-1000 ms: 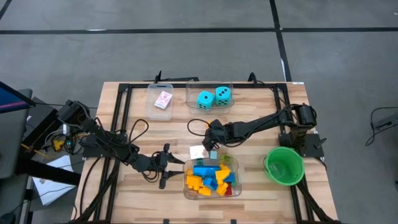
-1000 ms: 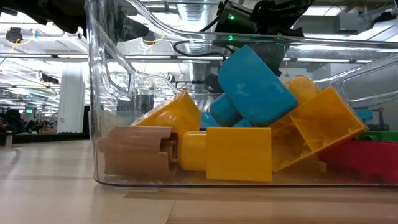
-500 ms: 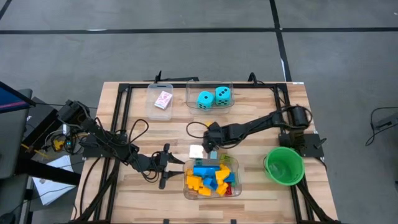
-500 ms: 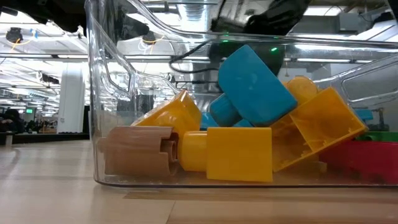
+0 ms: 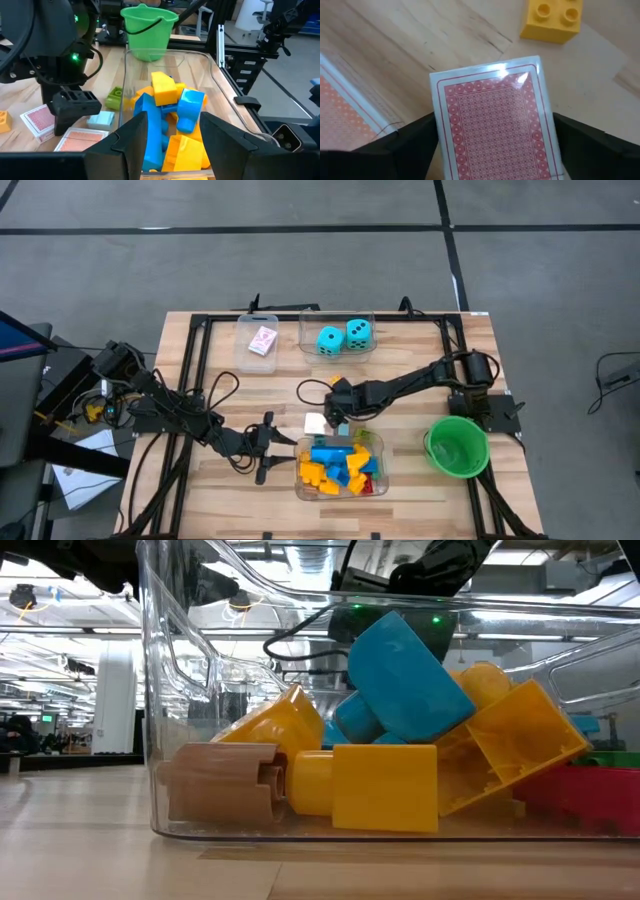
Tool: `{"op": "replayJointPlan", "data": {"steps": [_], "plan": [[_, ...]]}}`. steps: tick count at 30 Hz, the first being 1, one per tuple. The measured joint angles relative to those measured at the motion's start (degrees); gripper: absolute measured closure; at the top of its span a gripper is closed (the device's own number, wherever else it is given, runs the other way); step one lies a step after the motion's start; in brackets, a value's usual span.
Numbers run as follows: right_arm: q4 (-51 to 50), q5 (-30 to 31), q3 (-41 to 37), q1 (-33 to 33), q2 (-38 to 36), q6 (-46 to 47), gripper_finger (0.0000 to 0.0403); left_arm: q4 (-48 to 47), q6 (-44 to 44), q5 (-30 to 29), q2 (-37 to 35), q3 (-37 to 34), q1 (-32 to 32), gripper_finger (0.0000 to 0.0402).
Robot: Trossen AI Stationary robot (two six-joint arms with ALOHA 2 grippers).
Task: Pick & Place Toys
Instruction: Put the red deck of cards box into the white bin
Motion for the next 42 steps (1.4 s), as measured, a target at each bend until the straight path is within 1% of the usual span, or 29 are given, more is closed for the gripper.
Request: {"op": "replayJointPlan", "data": {"steps": [5,9,14,19,23,27,32,38,42], "plan": [[0.19,-0.53,-0.07,0.32,-0.79,-2.35,0.0098,-0.02,0.0,0.0,0.0,0.0,0.0,0.0225],[0.35,-0.65,-0.16,0.78,-1.68,-3.87,0.0098,-0.35,-0.02,0.0,0.0,0.0,0.0,0.0225],[-1.99,-1.27,-0.56,1.81,-3.95,-6.36,0.0098,-0.72,-0.02,0.0,0.02,-0.04,0.01,0.0225],[-1.26,0.26,-0.42,3.92,-7.78,-8.14,0.0098,-0.87,-0.04,0.0,0.02,-0.04,0.02,0.0225],[-0.87,3.87,-0.4,6.6,-10.56,-10.06,0.0096,-0.87,-0.04,0.0,0.02,-0.04,0.02,0.0225],[-0.71,8.86,-0.33,9.95,-12.25,-13.17,0.0095,-0.83,-0.24,-0.22,0.02,-0.04,0.04,0.0225],[0.27,15.05,-0.33,13.22,-13.08,-17.7,0.0094,0.36,-1.63,-3.7,0.02,-0.04,0.37,0.0225],[5.08,20.9,-0.22,15.5,-13.08,-23.99,0.0093,4.99,-2.03,-4.42,0.02,-0.07,3.15,0.0225],[5.43,24.25,2.27,16.91,-12.9,-29.02,0.0093,5.95,-3.55,-4.61,0.02,-0.07,5.85,0.0225]]}}
